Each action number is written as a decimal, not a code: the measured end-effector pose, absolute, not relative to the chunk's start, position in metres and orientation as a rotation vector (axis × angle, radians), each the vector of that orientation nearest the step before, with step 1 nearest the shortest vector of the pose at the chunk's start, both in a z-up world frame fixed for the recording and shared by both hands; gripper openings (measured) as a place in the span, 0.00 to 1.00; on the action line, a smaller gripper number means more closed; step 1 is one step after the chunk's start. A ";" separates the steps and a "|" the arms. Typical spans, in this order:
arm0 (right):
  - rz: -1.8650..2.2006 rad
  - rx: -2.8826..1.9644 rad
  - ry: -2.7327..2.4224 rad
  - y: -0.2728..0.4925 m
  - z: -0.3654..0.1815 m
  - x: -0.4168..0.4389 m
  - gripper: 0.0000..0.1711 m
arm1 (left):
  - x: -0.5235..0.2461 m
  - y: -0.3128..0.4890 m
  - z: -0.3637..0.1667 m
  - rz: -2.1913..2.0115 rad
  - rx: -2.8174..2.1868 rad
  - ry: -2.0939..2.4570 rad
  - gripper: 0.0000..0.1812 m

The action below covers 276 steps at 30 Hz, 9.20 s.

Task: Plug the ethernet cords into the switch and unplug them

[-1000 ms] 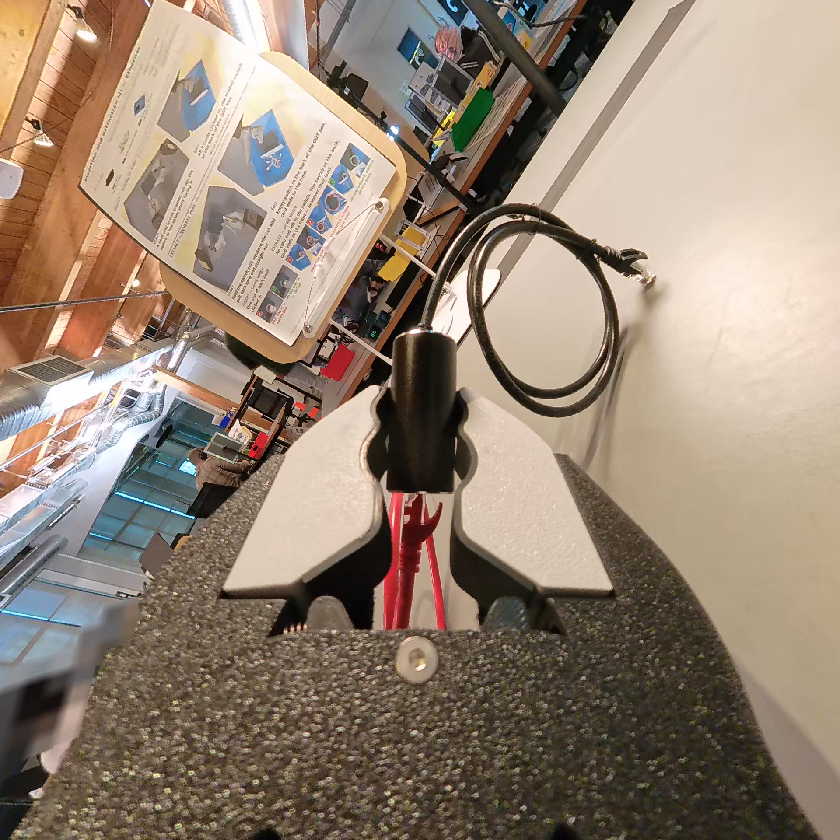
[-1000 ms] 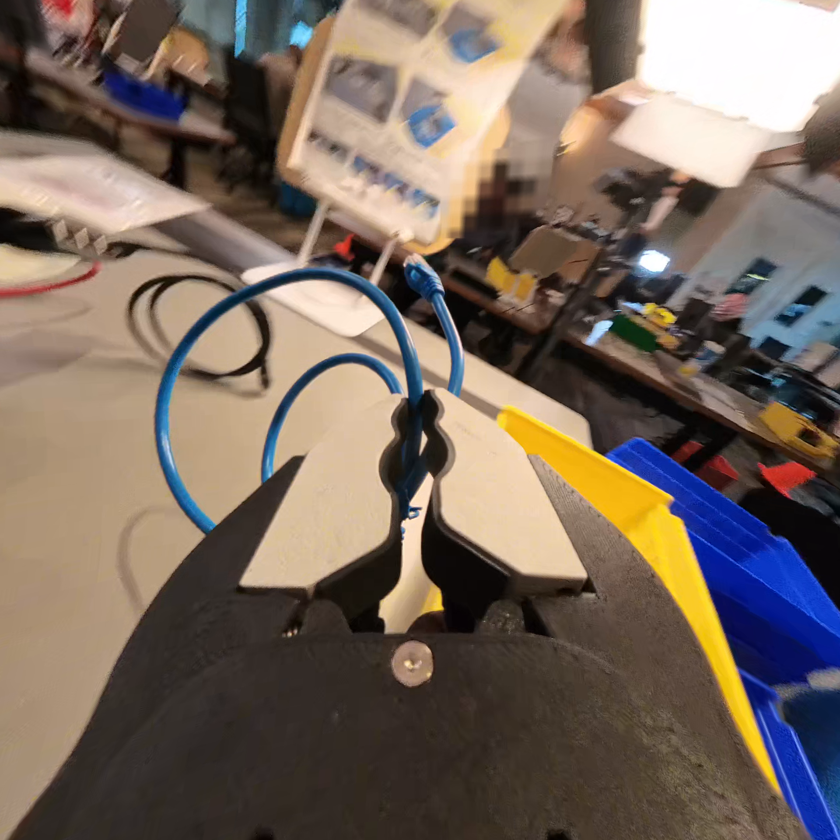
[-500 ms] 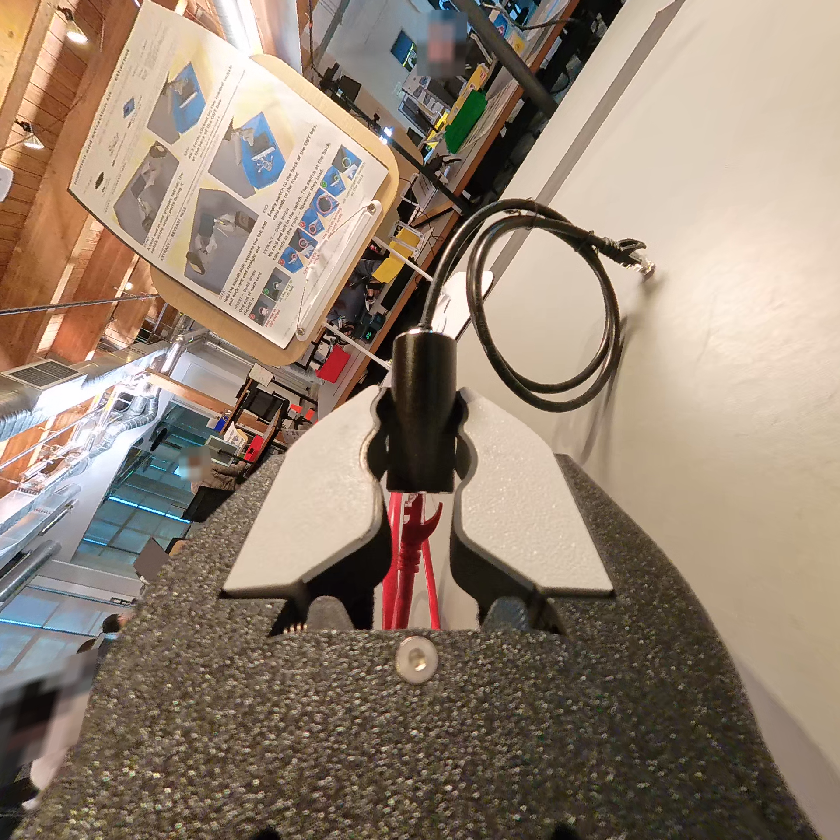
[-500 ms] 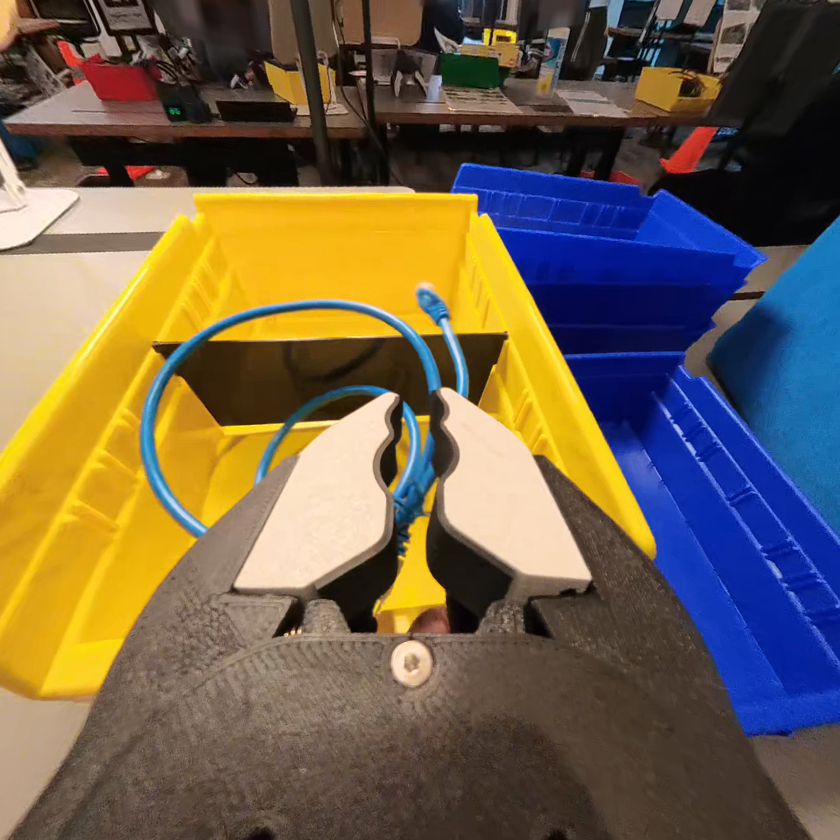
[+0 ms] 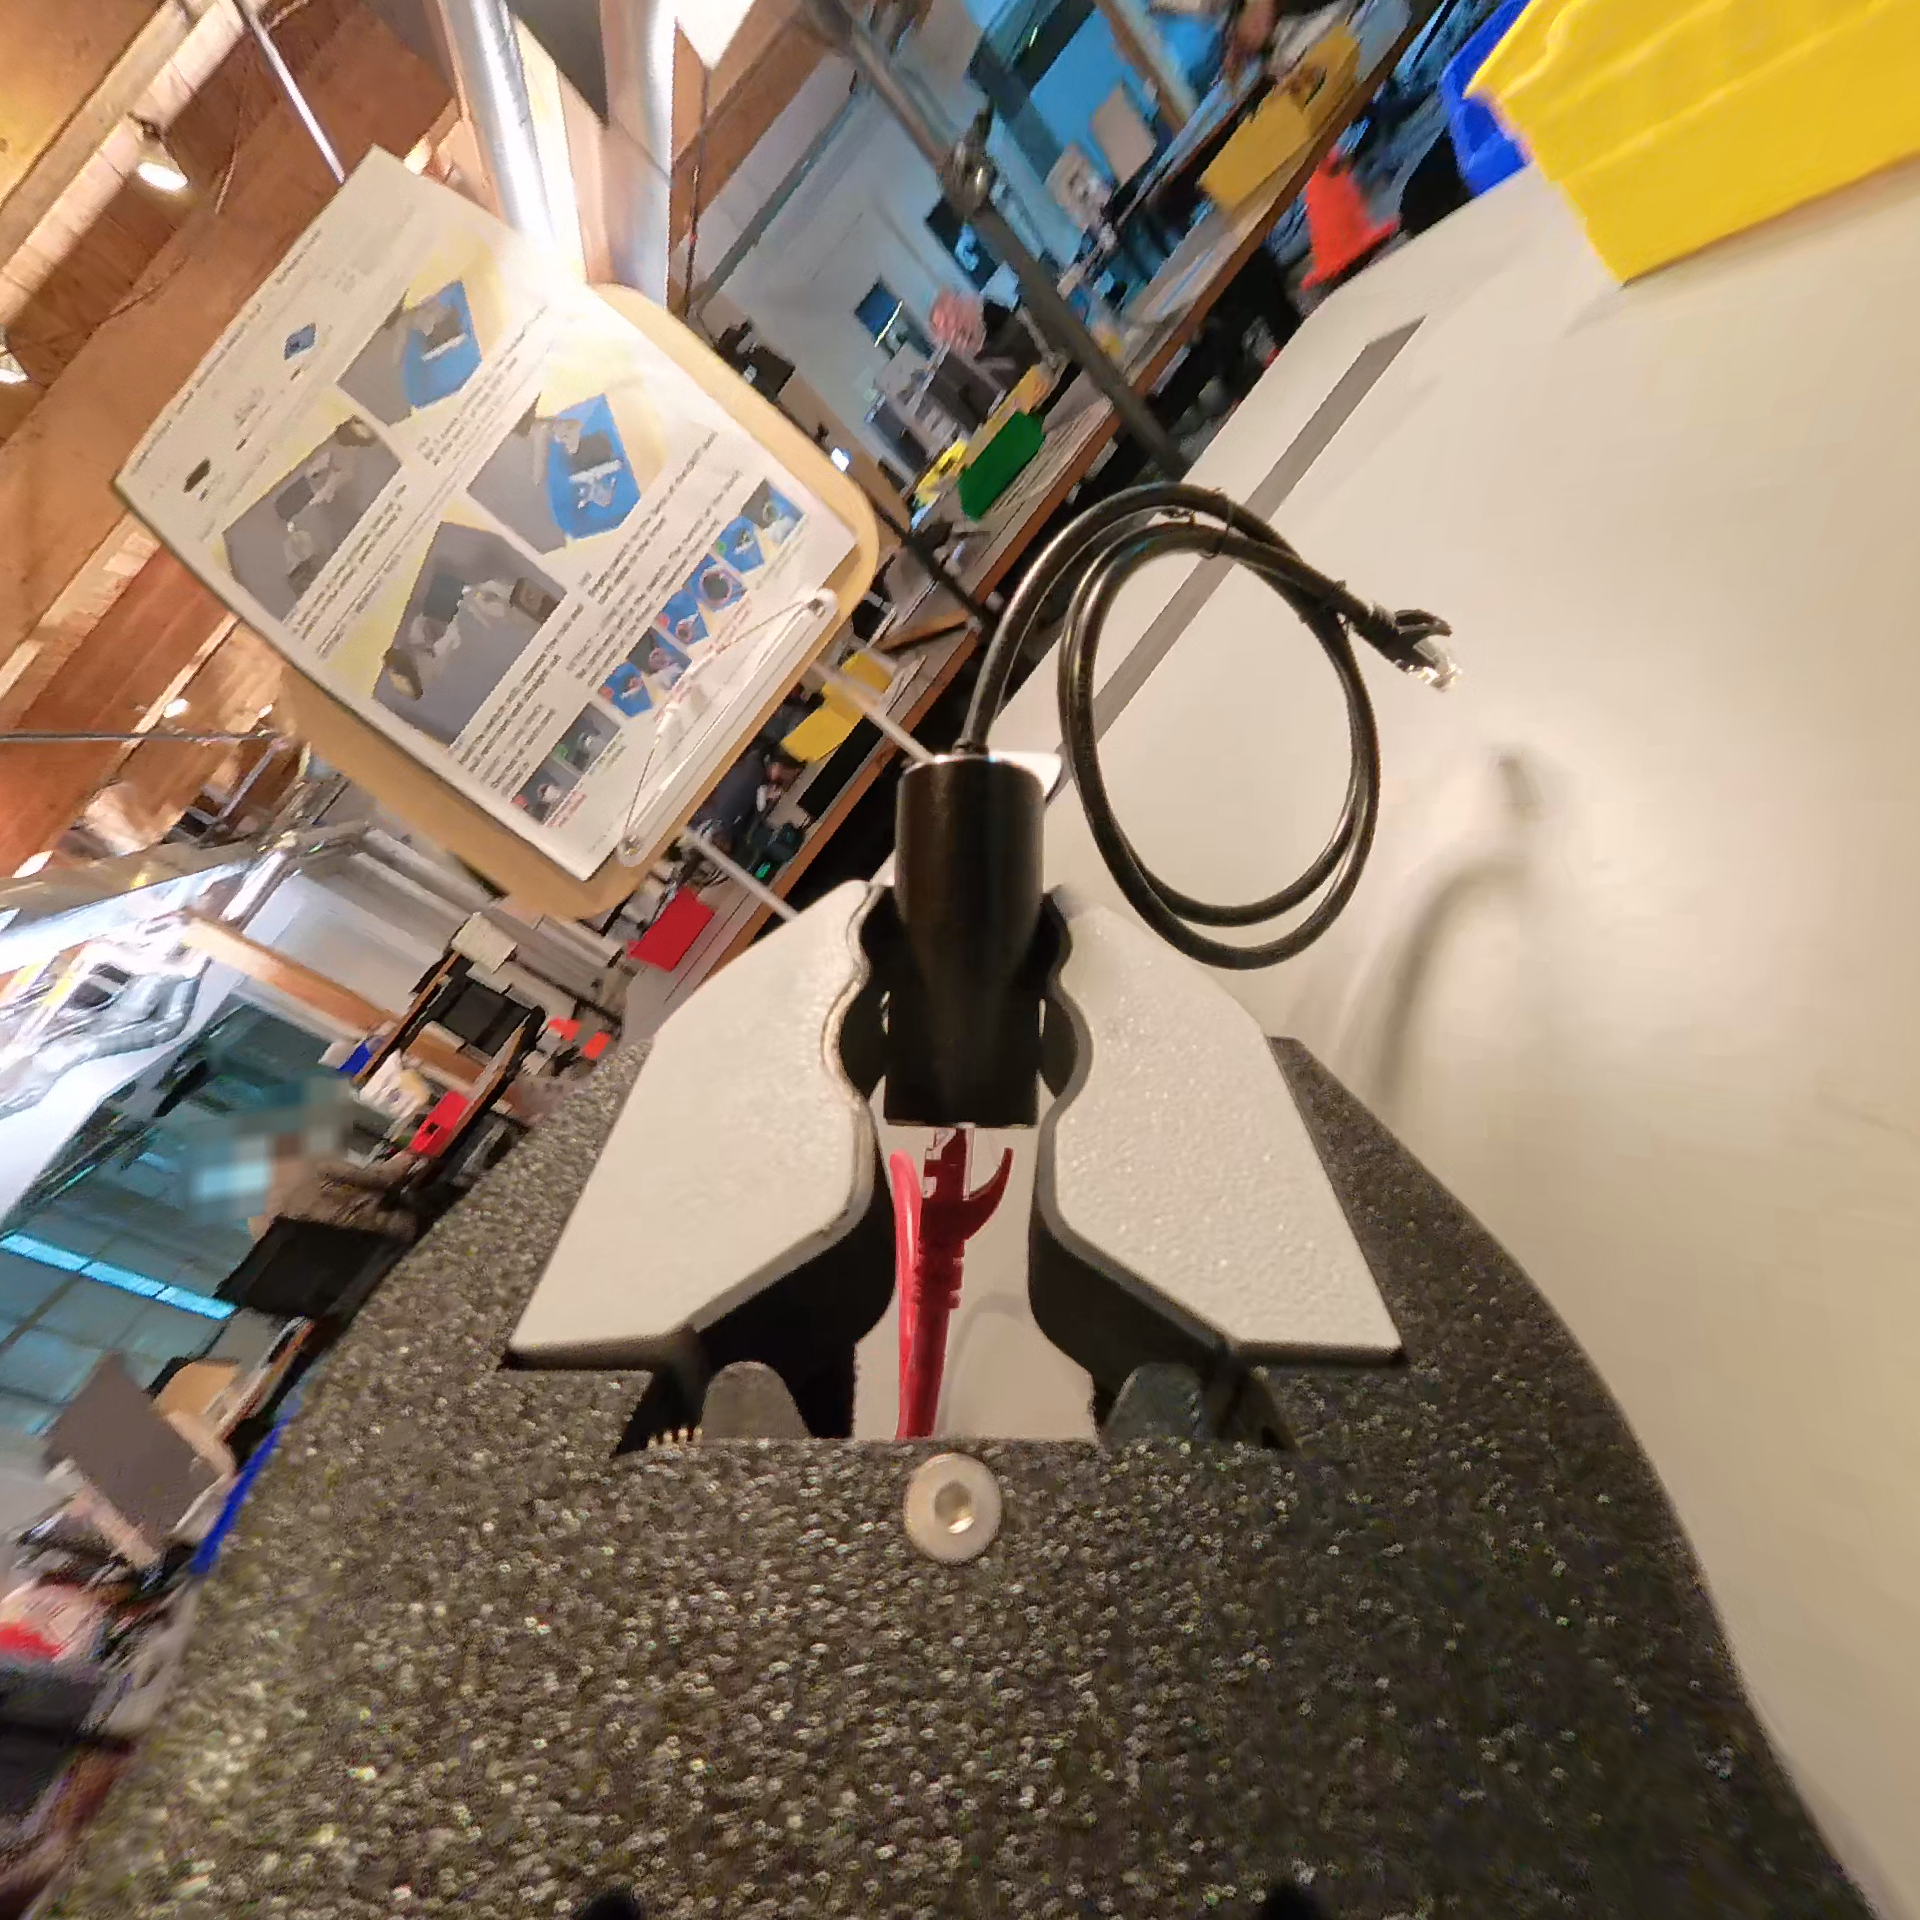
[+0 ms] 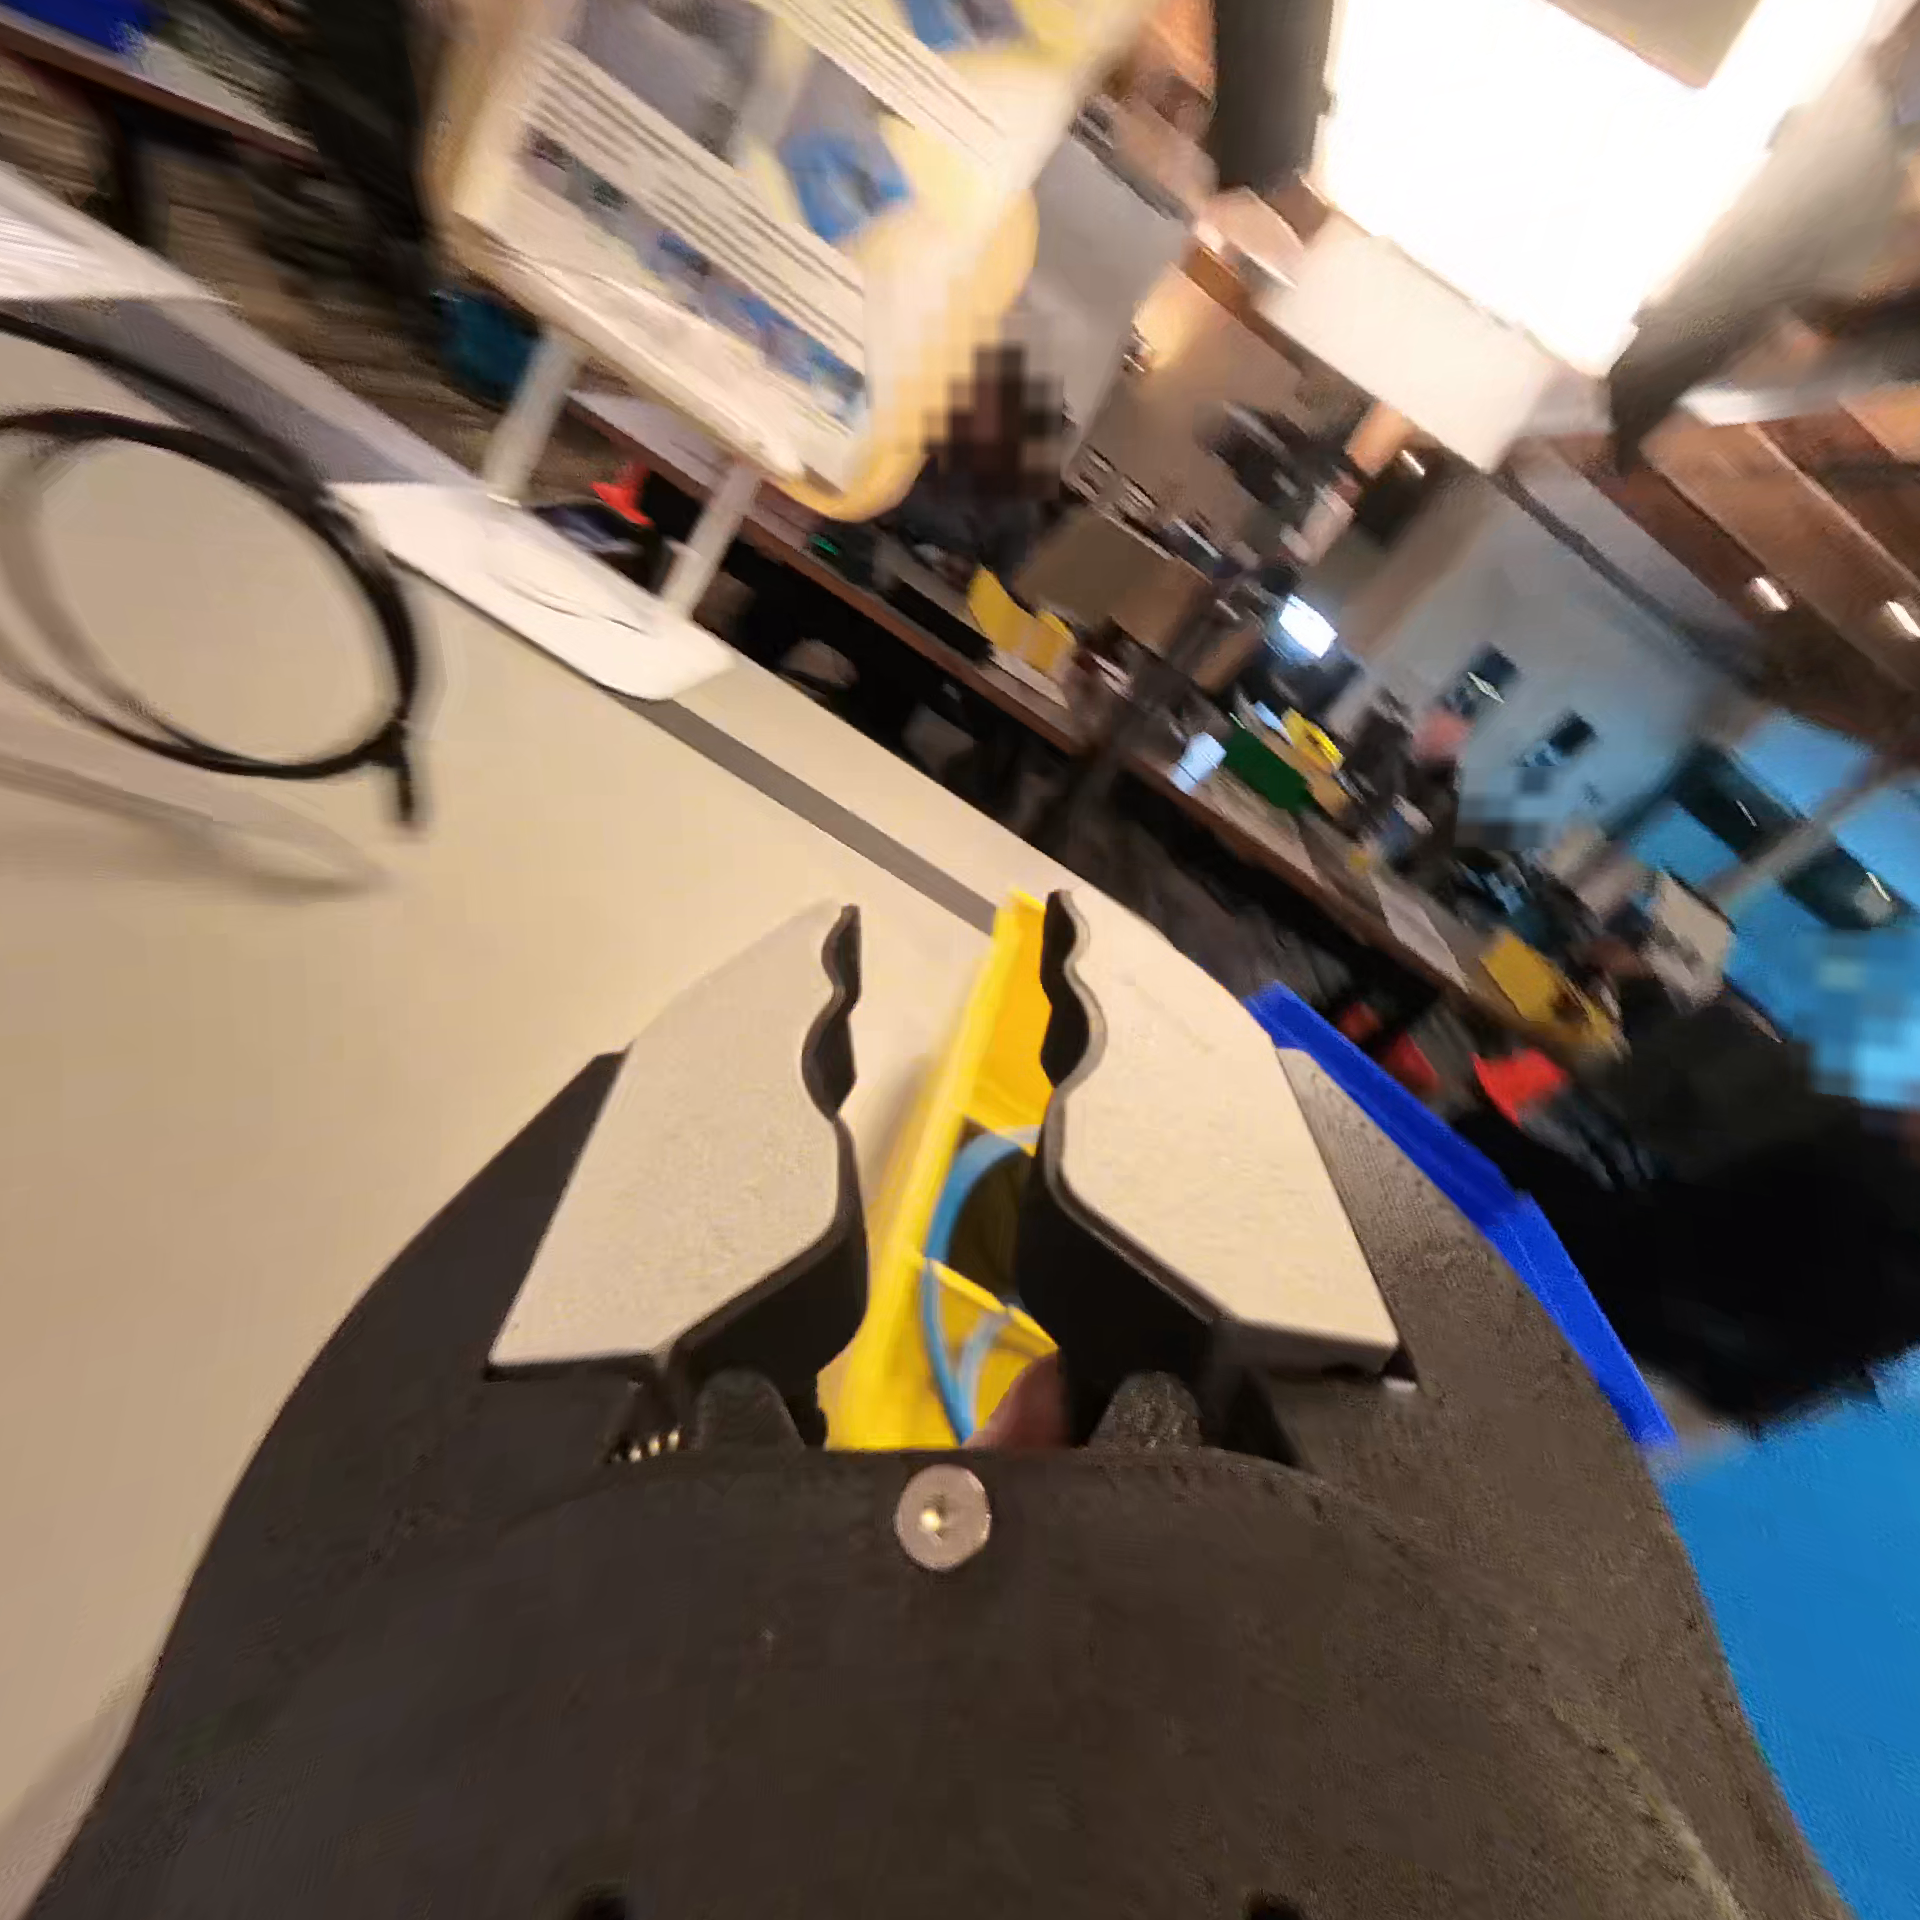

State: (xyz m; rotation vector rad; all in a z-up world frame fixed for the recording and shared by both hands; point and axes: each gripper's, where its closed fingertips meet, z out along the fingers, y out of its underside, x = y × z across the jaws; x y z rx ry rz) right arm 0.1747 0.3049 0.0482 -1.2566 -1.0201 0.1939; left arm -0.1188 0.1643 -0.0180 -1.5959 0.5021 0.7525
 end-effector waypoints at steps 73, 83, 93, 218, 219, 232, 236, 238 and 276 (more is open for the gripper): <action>-0.103 -0.462 -1.454 0.171 -0.034 -0.002 0.12 | -0.018 0.160 -0.042 0.748 -1.391 1.042 0.16; -0.040 -0.473 -1.477 0.168 -0.033 0.001 0.12 | -0.015 0.158 -0.042 0.661 -1.412 1.039 0.16; -0.071 -0.455 -1.483 0.168 -0.034 0.001 0.12 | -0.015 0.159 -0.045 0.630 -1.438 1.034 0.16; 0.753 -1.050 -1.355 0.136 -0.028 -0.022 0.15 | -0.011 0.109 0.040 -0.833 -1.132 0.504 0.16; 0.748 -1.048 -1.355 0.137 -0.029 -0.022 0.15 | -0.011 0.110 0.039 -0.828 -1.134 0.502 0.16; 0.956 -0.985 -1.041 0.122 0.046 0.016 0.08 | -0.086 0.132 0.047 -0.555 -1.123 0.091 0.15; 0.974 -1.021 -1.225 0.083 0.020 -0.016 0.08 | -0.078 0.129 0.050 -0.604 -1.087 0.118 0.15; 0.906 -1.077 -1.226 0.091 0.002 -0.032 0.10 | -0.068 0.123 0.054 -0.688 -1.051 0.163 0.15; 0.374 -0.998 -1.484 0.163 -0.024 -0.001 0.09 | 0.006 0.122 0.010 -0.508 -1.305 0.685 0.15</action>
